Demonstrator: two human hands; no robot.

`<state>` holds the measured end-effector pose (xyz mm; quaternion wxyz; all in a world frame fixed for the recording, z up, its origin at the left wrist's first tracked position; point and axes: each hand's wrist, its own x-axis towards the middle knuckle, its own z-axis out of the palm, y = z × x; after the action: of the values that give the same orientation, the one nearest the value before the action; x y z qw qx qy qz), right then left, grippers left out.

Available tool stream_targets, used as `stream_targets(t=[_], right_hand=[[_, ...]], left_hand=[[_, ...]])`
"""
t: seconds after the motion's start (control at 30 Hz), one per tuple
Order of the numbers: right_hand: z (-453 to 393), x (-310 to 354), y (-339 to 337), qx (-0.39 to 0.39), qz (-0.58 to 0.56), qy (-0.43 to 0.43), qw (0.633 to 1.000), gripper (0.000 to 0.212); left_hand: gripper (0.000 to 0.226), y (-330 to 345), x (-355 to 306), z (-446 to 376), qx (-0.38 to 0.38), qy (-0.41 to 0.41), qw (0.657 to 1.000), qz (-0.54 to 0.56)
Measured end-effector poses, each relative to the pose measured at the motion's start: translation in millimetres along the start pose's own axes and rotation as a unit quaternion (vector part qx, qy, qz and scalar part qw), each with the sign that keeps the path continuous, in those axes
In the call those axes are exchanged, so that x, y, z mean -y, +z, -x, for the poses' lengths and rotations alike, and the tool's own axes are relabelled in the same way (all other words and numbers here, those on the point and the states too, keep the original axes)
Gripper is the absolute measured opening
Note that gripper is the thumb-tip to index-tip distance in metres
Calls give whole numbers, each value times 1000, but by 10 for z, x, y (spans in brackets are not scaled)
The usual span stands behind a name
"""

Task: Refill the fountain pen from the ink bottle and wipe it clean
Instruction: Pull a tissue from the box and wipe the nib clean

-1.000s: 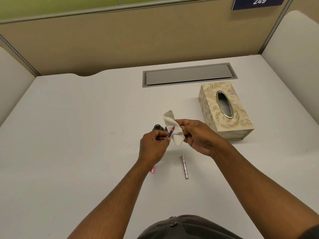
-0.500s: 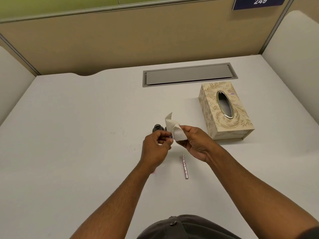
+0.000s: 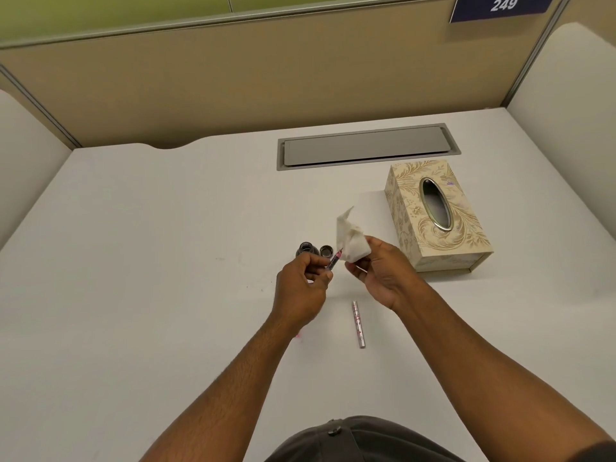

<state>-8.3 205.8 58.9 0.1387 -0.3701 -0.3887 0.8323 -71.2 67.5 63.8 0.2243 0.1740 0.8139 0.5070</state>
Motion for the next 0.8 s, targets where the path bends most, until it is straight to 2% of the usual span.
stream_targets(t=[0.07,0.2,0.3,0.4,0.5,0.67,0.73,0.8], right_hand=[[-11,49,-58,-1,-34,-2,999,12],[39,53,-108,12,50,-24,998,14],[57,31,-80,17,80,-39,996,13],[50,2,-62,3,111,-64,992,21],[64,-21,-49,-21,193,-116,974,20],[112,-32,-3,-104,364,-225,898,19],[128,-40,9,-97,369,-228,896,19],[135,-41,6,-77,337,-204,916,22]], left_hand=[[16,-13,21,11,1,-22,999,41],[14,-54,-22,-11,16,-63,986,151],[15,-49,-98,-2,49,-62,978,191],[17,-23,-124,0,59,-44,983,170],[17,-1,-121,-2,48,-22,991,126],[16,5,-110,29,38,-12,994,102],[15,14,-86,38,38,-16,996,74],[13,21,-55,42,23,-17,999,39]])
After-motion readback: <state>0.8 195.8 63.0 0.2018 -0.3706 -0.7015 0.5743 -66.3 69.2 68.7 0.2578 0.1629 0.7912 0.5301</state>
